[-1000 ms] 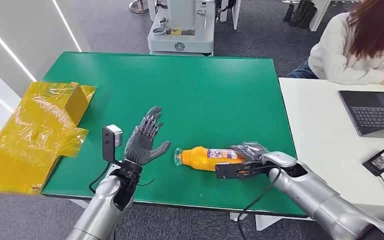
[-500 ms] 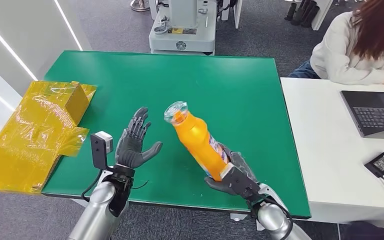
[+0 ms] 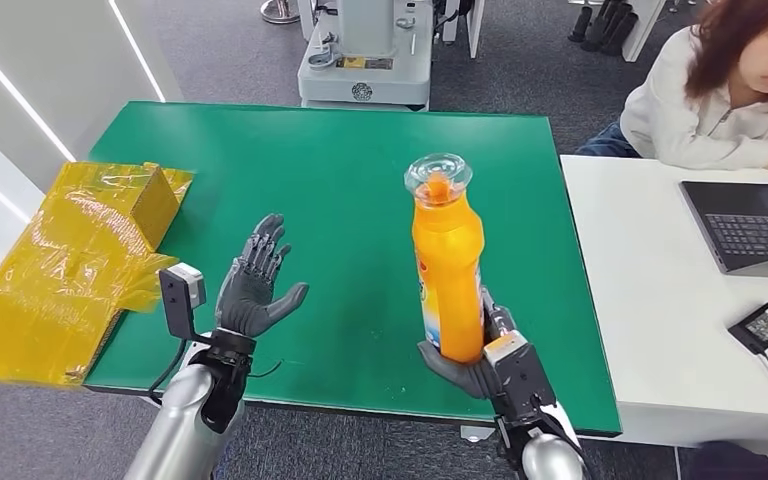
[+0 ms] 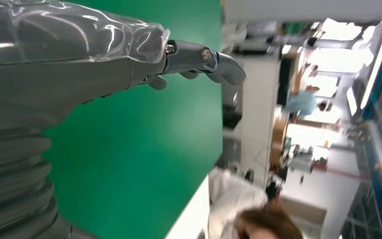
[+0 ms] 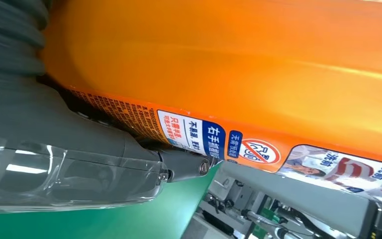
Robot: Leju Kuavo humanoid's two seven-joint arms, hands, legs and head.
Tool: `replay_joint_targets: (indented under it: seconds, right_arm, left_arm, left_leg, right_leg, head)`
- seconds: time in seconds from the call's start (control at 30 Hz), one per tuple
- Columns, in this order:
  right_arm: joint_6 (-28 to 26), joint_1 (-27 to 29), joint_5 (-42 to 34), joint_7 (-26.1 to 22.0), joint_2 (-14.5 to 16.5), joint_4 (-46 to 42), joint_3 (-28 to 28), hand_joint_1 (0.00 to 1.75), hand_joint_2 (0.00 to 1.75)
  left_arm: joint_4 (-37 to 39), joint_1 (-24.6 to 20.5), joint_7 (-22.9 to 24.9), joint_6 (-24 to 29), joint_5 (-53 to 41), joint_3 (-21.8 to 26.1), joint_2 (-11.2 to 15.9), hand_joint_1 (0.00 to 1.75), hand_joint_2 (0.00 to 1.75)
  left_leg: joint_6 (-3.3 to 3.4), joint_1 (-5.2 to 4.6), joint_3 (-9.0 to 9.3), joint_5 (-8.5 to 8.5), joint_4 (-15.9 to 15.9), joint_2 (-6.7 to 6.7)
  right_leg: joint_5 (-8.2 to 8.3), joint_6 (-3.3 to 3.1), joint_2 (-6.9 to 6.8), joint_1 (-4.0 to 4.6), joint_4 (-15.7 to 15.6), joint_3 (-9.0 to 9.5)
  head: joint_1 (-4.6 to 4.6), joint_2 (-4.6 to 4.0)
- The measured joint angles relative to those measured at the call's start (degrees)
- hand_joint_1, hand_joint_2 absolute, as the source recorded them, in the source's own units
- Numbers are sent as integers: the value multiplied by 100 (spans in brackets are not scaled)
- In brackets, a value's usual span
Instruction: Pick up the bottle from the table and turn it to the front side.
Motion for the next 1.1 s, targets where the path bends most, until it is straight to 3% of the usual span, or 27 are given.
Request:
replay_joint_targets:
  seconds: [0.2,0.37,0.63,1.1]
  right_arm:
    - [107,-325,-67,-138,201,269,-90,175,175]
    - [56,-935,103,-125,438,783,-157,175,175]
    - [-3,-1627,255,52,518,1572,-168,175,175]
    - [-121,-1955,671,193,472,2968,123,175,175]
  left_arm:
    - [10,-197,456,-739,681,-3,10,0,175]
    - [168,-752,943,-1128,1541,-170,33,0,175]
    - [525,-1536,1048,-943,1671,-594,25,0,175]
    - [958,-1946,645,-499,704,-969,43,0,175]
  left_leg:
    - [-1,0,-1,1,1,1]
    - [-6,1,0,10,2,1]
    - [-8,0,-1,12,5,0]
    - [-8,1,-5,11,4,3]
  right_leg:
    - [1,-1,2,0,1,-3]
    - [6,-2,4,0,3,-5]
    - [12,-6,4,0,3,-5]
    - [12,-7,7,0,4,-12]
  head:
    - [0,0]
    - [-1,0]
    - [0,0]
    - [0,0]
